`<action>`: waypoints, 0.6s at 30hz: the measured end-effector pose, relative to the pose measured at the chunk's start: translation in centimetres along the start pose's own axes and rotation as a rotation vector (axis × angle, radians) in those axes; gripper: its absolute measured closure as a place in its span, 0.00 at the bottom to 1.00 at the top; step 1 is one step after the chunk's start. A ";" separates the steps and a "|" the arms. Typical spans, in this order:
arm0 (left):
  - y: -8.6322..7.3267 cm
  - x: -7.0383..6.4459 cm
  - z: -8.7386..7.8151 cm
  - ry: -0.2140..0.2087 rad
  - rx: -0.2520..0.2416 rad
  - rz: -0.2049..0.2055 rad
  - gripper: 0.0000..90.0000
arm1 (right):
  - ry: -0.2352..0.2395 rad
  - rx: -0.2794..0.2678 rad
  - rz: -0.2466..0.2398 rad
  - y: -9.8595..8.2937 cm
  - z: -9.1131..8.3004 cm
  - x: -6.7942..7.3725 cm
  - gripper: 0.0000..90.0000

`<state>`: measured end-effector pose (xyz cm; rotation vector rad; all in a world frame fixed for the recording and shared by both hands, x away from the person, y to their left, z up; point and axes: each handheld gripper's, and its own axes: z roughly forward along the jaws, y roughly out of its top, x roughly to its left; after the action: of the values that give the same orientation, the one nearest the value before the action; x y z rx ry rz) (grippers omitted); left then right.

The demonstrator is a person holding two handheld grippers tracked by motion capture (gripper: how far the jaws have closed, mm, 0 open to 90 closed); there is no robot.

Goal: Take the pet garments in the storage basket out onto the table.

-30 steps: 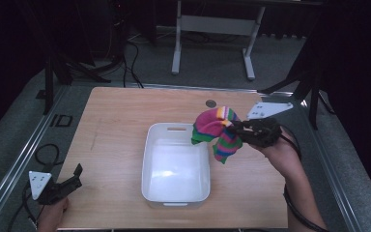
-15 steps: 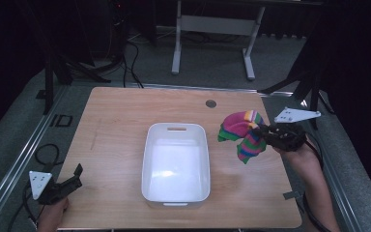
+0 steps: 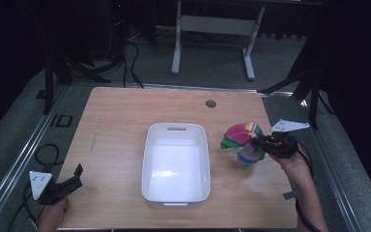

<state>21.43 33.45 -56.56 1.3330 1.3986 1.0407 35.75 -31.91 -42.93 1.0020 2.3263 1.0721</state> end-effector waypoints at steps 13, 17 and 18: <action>0.0 -0.1 0.0 0.000 0.003 0.007 0.01 | 0.021 0.053 0.048 -3.3 4.9 -0.4 0.86; 0.0 -0.1 0.1 -0.001 0.003 0.008 0.01 | 0.034 0.070 0.061 -4.1 6.3 -0.4 0.86; 0.0 -0.1 0.1 -0.001 0.003 0.008 0.01 | 0.037 0.072 0.063 -4.3 6.7 -0.3 0.86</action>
<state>21.50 33.35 -56.57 1.3425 1.3956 1.0436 38.01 -30.83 -50.47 1.0979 2.3926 1.0459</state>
